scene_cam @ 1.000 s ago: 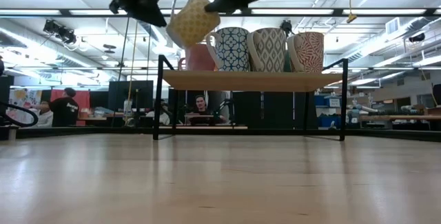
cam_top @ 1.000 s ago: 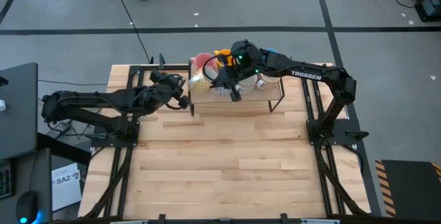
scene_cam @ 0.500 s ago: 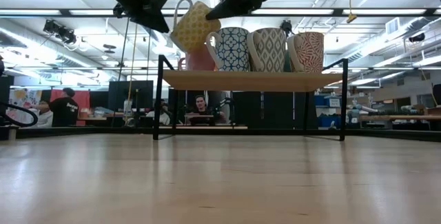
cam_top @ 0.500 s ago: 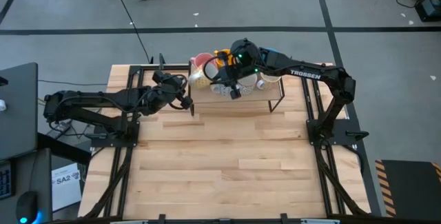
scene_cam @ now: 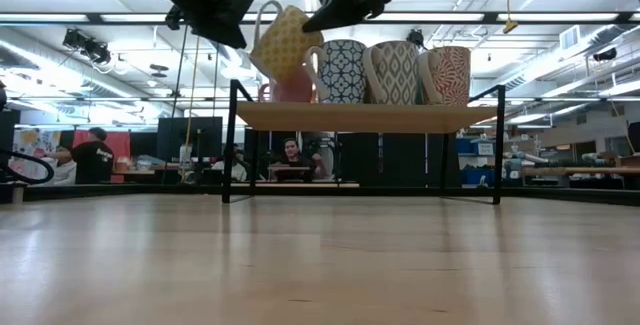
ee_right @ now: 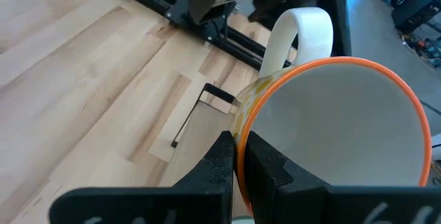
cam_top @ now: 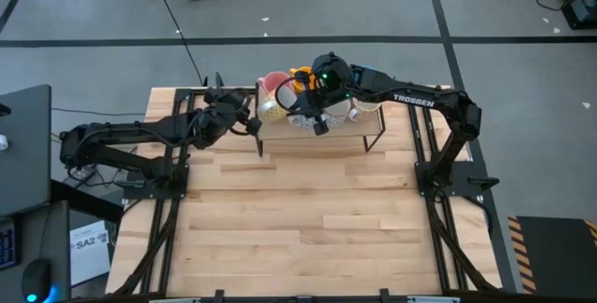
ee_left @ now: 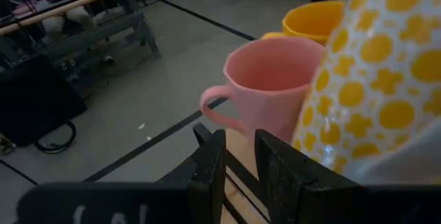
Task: Place coffee mugs
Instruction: Put the white-yellow mug on the shelf
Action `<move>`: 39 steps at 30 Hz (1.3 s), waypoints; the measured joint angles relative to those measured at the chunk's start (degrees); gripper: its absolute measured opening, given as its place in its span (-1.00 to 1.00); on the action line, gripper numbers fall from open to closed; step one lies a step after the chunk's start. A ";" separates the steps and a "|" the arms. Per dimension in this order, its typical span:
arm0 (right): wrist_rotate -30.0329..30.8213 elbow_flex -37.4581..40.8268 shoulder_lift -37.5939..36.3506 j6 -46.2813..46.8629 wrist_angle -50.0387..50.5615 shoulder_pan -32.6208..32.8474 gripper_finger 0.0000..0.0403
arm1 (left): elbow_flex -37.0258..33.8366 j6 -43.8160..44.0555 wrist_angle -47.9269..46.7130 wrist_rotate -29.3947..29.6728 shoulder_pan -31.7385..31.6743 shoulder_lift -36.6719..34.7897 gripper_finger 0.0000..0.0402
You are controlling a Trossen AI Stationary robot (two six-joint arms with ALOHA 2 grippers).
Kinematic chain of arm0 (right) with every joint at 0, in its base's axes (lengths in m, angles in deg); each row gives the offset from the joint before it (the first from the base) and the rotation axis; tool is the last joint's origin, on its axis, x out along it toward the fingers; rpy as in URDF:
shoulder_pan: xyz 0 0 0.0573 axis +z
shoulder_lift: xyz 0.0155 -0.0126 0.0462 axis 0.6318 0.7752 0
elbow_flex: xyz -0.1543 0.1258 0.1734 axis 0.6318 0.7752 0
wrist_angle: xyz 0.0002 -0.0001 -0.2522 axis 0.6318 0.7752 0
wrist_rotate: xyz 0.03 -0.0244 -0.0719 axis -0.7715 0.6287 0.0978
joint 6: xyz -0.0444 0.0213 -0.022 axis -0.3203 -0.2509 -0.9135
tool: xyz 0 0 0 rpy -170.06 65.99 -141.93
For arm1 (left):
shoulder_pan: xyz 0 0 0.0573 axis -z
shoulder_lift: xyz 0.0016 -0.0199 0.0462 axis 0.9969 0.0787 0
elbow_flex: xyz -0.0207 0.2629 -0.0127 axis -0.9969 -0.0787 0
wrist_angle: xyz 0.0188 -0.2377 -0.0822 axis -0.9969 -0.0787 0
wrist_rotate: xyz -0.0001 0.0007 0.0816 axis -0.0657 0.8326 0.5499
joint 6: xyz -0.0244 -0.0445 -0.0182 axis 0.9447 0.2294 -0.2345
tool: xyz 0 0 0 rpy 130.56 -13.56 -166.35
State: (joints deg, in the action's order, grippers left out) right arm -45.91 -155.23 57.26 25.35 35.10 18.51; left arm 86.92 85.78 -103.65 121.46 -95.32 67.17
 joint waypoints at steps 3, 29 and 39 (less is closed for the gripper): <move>0.00 0.00 0.00 0.02 0.32 -0.04 -0.87 | 0.00 0.02 1.03 -1.10 -0.35 0.00 -0.58; -2.16 0.07 0.00 0.07 0.97 -0.04 -0.87 | 1.68 -5.91 1.38 -7.40 0.21 -4.57 -0.58; -2.14 0.07 0.00 0.09 2.25 -0.04 -0.87 | 5.66 -8.48 4.61 -28.06 0.46 -5.92 -0.49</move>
State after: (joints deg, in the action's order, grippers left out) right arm -48.05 -155.17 57.26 25.44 37.35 18.47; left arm 92.58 77.30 -99.04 93.40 -94.85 61.24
